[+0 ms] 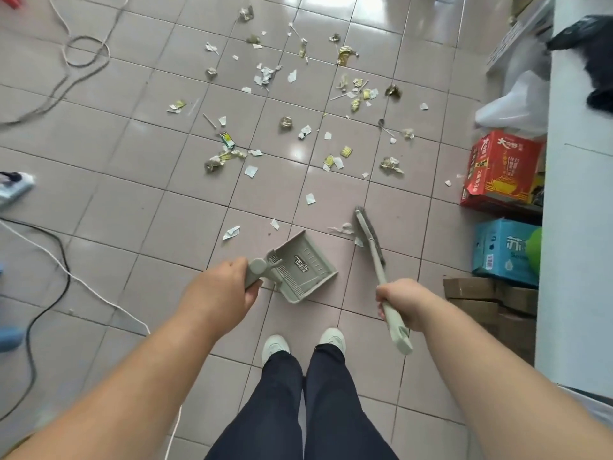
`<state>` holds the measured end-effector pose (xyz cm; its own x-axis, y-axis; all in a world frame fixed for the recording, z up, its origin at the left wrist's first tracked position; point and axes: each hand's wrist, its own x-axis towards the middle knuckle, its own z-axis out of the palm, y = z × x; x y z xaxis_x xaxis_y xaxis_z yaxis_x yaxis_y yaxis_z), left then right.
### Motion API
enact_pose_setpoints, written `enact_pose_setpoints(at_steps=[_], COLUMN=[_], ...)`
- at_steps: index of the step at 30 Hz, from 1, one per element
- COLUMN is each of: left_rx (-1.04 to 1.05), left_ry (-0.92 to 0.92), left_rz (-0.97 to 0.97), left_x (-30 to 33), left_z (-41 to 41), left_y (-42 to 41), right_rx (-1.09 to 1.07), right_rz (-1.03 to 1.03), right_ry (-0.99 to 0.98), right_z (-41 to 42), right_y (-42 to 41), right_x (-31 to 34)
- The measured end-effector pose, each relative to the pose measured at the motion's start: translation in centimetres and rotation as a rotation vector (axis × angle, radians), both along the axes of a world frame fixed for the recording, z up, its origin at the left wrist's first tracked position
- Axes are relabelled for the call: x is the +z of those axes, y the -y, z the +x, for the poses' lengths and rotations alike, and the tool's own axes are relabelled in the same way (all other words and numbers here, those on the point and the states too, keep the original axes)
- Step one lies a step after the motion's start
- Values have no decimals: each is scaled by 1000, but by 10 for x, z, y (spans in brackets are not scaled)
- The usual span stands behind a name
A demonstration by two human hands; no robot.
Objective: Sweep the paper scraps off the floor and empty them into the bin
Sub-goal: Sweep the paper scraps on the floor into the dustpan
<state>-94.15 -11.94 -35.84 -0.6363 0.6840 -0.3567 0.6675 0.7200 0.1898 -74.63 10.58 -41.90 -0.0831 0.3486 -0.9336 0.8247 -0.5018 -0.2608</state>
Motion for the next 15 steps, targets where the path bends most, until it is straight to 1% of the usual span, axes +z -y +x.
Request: enact_pose_setpoints(at_steps=[4,8,11,15], left_rx=[-19,6,0,1], left_ry=[71,94,93,86], left_rz=[-11,7,-1,-12], left_x=[-15,-22,-24,-24], left_z=[-4,-5,-4,1], left_y=[10,9,5,3], right_rx=[126,233,233,207], right_rz=[10,-19,-70,-10], right_ry=[101,139,119,91], right_z=[17,25,29,30], right_y=[25,52,65,63], right_x=[-10,3,23,55])
